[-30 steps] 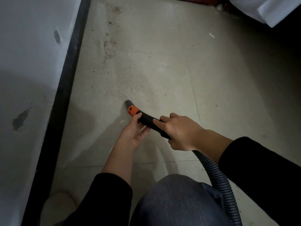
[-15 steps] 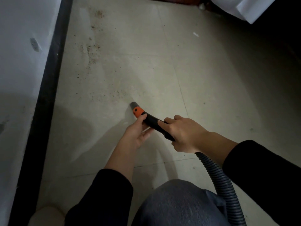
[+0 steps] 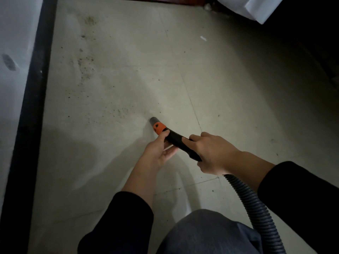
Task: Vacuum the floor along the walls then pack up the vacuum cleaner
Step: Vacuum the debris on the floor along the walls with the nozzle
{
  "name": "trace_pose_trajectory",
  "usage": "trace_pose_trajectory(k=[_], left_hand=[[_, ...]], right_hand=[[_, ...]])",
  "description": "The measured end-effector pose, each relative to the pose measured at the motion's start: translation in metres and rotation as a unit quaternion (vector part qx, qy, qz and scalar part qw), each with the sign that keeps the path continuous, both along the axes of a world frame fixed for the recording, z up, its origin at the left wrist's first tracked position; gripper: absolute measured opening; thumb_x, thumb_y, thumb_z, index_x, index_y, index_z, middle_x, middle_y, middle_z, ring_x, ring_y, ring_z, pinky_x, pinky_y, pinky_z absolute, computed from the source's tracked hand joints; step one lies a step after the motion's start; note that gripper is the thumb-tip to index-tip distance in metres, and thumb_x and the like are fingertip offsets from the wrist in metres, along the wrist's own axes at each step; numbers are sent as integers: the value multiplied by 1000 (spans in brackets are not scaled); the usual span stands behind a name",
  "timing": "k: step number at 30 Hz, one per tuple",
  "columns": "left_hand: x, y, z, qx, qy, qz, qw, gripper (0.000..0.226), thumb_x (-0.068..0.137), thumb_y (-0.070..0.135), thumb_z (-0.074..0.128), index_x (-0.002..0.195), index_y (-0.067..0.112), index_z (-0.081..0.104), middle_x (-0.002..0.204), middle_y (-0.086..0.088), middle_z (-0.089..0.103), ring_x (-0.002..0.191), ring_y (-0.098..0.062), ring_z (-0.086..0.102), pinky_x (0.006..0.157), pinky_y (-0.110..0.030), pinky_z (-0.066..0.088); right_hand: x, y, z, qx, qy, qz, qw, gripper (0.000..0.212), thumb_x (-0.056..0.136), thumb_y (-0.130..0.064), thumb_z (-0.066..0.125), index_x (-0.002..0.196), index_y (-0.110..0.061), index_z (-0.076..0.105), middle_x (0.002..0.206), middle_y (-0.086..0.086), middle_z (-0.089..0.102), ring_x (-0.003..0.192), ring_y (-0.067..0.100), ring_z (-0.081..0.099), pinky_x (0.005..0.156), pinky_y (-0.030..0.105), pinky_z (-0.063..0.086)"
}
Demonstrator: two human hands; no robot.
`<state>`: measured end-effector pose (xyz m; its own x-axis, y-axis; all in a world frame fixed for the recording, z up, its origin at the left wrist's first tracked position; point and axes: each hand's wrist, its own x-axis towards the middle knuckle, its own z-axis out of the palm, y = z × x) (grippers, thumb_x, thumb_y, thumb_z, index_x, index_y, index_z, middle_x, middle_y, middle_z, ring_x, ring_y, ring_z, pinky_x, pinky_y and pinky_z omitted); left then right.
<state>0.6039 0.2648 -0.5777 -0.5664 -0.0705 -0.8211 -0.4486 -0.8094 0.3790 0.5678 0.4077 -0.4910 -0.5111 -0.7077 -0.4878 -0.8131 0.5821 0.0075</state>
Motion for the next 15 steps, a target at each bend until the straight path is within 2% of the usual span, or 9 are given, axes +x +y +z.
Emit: trace_pose_trajectory(k=[7, 15], left_hand=[[-22, -1, -2, -19, -10, -31, 999, 24, 92, 24, 66, 101, 2, 61, 100, -13, 70, 89, -23, 68, 61, -29, 56], [-36, -7, -8, 7, 8, -10, 1000, 31, 92, 24, 66, 112, 1, 60, 106, -14, 70, 95, -24, 67, 67, -30, 57]], right_hand=[[-12, -1, -3, -3, 6, -29, 1000, 43, 84, -16, 56, 125, -18, 42, 98, 0, 50, 85, 21, 44, 62, 32, 39], [-26, -15, -11, -22, 17, -49, 998, 46, 82, -16, 56, 126, -18, 43, 94, -1, 49, 82, 19, 44, 59, 30, 34]])
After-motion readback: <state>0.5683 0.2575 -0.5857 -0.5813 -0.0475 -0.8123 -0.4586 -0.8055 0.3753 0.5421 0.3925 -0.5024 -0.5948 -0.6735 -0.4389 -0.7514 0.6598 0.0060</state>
